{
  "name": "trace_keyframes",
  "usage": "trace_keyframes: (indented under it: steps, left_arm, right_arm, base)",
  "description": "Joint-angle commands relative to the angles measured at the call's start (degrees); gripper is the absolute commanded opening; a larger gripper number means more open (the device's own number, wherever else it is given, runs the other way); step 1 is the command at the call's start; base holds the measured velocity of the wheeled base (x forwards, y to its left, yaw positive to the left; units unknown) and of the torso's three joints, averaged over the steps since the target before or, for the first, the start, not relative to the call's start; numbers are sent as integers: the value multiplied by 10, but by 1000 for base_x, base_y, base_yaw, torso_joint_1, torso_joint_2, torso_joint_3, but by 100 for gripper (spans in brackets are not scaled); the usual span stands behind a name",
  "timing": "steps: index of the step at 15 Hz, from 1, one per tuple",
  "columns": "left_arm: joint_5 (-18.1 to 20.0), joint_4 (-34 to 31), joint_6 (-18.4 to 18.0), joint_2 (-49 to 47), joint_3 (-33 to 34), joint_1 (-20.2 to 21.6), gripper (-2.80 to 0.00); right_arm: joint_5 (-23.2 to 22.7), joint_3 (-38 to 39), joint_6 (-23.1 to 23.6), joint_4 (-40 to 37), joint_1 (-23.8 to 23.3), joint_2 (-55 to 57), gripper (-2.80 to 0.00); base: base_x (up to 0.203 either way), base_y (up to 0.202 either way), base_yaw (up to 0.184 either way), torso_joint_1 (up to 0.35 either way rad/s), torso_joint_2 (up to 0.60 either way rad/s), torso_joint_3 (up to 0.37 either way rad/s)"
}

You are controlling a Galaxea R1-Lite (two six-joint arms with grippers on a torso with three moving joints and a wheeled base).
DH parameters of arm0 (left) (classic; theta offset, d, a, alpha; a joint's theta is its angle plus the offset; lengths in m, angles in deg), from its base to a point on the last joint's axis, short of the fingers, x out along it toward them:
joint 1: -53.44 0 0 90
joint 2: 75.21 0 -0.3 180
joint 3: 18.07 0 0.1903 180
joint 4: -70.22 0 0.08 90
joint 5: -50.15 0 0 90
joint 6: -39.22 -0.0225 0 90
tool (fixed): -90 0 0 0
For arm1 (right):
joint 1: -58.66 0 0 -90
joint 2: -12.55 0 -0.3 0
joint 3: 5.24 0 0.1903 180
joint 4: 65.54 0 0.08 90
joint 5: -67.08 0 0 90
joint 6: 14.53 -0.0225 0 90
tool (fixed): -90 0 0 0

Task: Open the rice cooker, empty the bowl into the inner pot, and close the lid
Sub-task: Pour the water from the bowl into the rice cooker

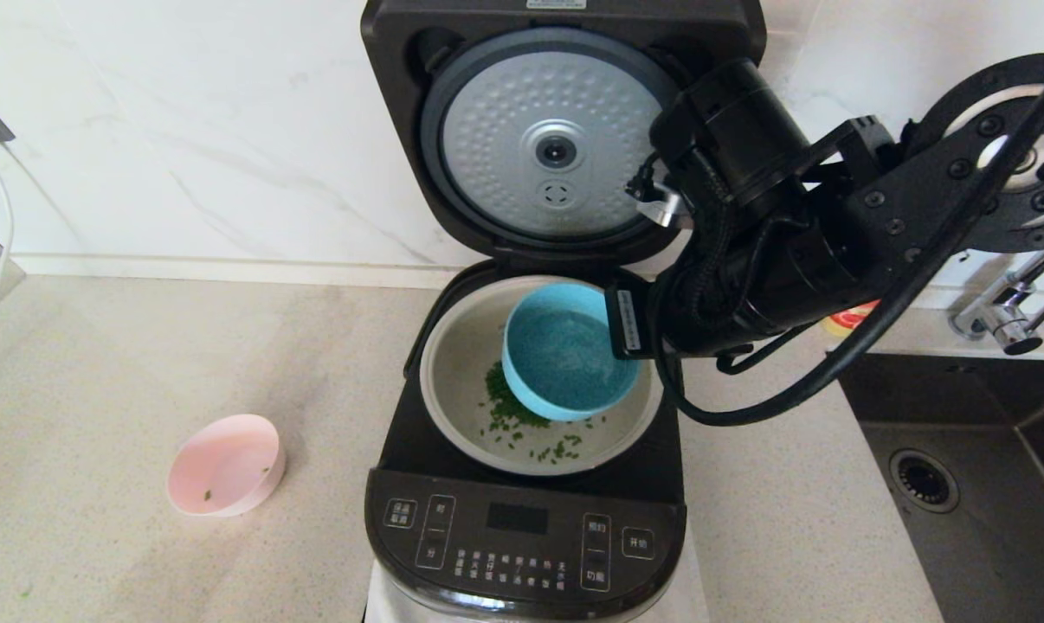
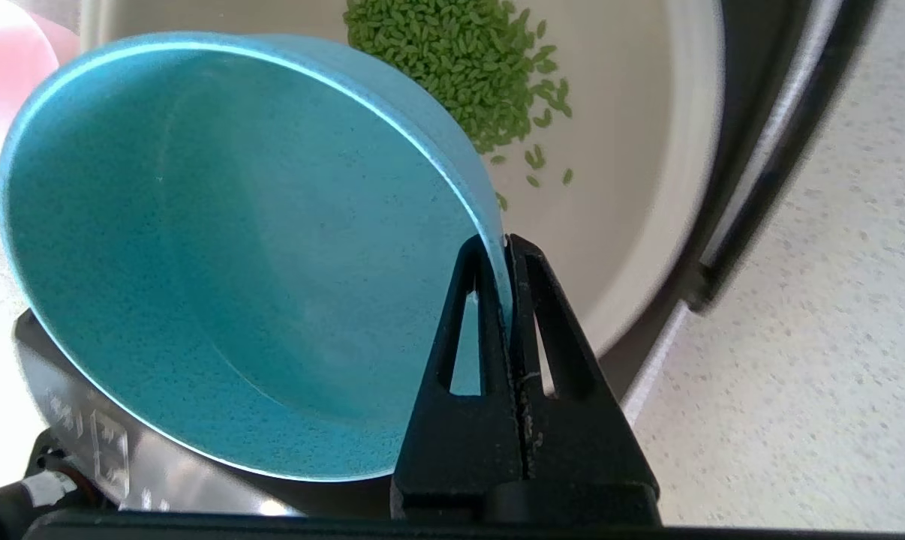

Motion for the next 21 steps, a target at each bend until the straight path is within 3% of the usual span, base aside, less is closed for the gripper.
trace_keyframes:
  steps: [1,8,14,17,21]
  left_arm:
    - [0,0,0,-1,0,0,-280]
    - [0,0,0,-1,0,0,-280]
    - [0,0,0,-1,0,0,-280]
    - [0,0,0,-1,0,0,-280]
    - [0,0,0,-1,0,0,-280]
  right_arm:
    - [1,0,-1,7,1,18,-280]
    - [12,0,-1,64,3,37,-280]
    - [107,2,-1,121,25,48,-280]
    - [188,2,7,162,38,58,-280]
    - [230,2,13,167,41,58,-280]
  base:
    - [0,0,0,0,0,0]
    - [0,0,0,0,0,0]
    - [0,0,0,0,0,0]
    - [0,0,0,0,0,0]
    - [0,0,0,0,0,0]
